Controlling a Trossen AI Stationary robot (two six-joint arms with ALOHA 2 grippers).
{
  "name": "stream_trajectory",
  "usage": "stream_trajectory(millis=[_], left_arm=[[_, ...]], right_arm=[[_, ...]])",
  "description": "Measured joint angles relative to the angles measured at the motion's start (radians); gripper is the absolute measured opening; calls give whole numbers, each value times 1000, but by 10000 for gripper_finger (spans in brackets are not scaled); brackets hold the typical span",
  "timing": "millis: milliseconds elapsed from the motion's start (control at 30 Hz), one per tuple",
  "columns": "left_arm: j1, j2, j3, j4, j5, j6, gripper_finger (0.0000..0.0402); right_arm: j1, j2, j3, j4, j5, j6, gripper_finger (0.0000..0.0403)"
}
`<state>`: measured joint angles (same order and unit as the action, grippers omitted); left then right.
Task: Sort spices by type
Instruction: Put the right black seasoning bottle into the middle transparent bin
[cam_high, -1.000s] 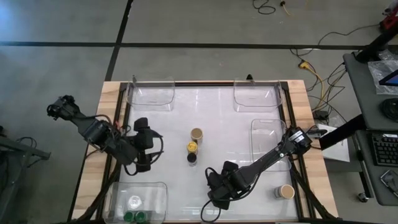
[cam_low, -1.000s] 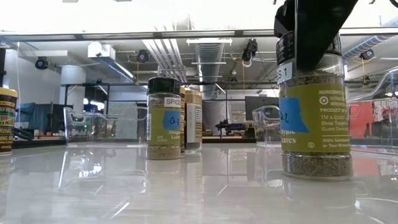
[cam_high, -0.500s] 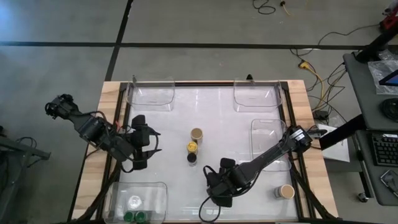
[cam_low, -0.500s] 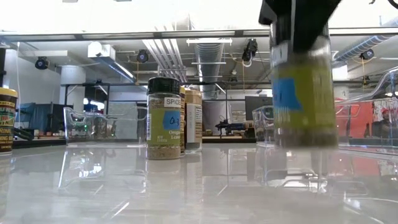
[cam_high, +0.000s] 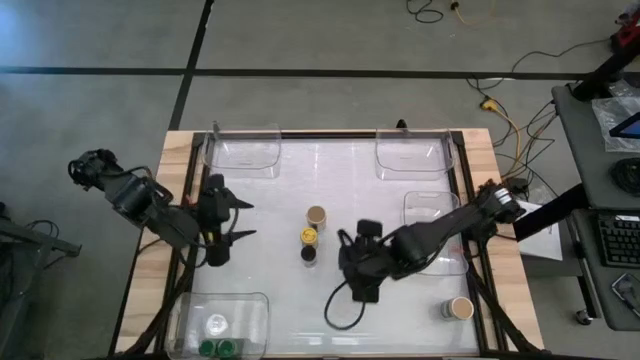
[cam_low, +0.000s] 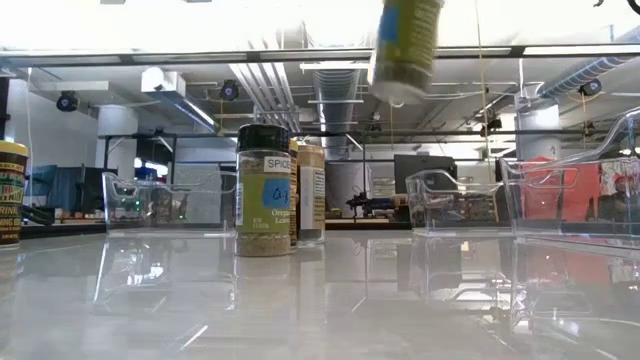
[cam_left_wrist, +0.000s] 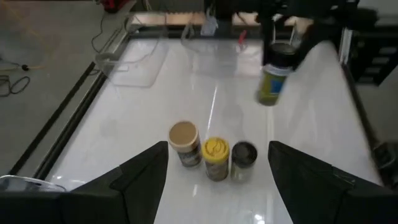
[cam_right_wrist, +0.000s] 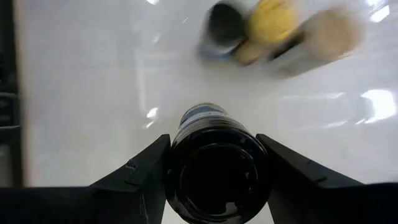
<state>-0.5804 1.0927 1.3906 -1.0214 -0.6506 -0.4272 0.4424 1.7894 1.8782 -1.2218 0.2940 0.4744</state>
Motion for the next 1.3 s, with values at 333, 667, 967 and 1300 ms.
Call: stream_trajectory(millis=[333,667,967,1300], left_arm=[[0,-3,94,1,0,-64,261],[0,-36,101,120,40,-137,261],[6,-93,91,199,0,-104,261],[26,-221,-127,343,-21,-121,261]], right_arm=[[-44,-214,-50,-50,147,-134,198],[-37,-399,-129,-95,150,-238,198],[-37,-526,-130,-191,154,-257,198],[-36,-564,-136,-344,139,-273,198]])
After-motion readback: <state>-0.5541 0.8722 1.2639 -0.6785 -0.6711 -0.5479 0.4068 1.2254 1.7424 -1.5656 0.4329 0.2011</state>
